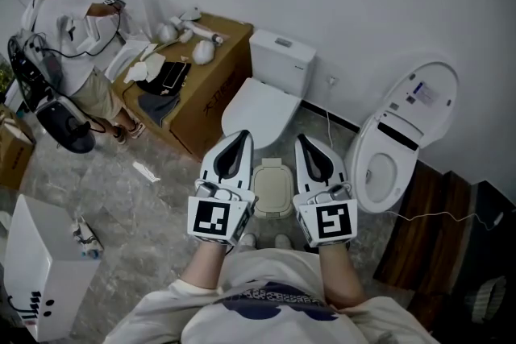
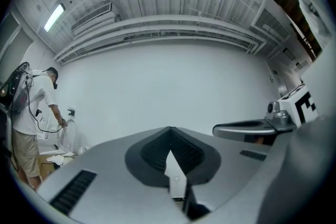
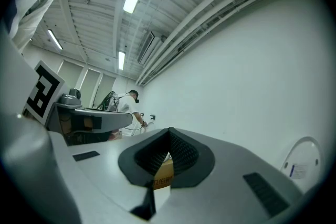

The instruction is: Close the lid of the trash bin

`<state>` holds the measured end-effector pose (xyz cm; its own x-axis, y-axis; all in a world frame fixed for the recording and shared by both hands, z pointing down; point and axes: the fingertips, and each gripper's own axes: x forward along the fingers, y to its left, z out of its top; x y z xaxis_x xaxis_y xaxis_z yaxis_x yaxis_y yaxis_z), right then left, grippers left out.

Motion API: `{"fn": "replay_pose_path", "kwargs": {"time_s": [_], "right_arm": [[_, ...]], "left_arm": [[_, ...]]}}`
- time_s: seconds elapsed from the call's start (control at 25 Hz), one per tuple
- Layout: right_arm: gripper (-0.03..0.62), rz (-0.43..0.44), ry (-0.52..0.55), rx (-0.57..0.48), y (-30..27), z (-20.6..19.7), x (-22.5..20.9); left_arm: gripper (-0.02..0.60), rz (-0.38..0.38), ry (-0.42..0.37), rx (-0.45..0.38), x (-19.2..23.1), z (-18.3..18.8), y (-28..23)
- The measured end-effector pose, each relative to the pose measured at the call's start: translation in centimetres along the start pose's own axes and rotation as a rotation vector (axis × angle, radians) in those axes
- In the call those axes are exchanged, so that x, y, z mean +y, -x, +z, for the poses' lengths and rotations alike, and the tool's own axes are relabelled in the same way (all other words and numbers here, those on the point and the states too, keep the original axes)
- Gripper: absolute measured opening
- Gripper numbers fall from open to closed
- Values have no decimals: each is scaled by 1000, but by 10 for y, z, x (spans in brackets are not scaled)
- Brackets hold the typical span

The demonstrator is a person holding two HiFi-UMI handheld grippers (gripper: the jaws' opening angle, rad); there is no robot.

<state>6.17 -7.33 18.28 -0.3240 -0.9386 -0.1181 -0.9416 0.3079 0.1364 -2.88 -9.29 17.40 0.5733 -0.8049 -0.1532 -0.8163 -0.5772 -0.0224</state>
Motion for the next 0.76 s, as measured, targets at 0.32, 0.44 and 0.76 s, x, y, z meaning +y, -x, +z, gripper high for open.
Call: {"fn": "replay_pose_path", "kwargs": {"time_s": [0.32, 0.44, 0.76], "right_arm": [[5, 13, 17, 13, -2, -3, 1], [5, 6, 8, 2, -1, 0, 0], [5, -6, 2, -11, -1, 3, -2]], "left_arm": [[-2, 7, 1, 9, 3, -4, -1], [-2, 10, -1, 9, 4, -4, 0], [-3, 14, -25, 15, 6, -9, 0]]}}
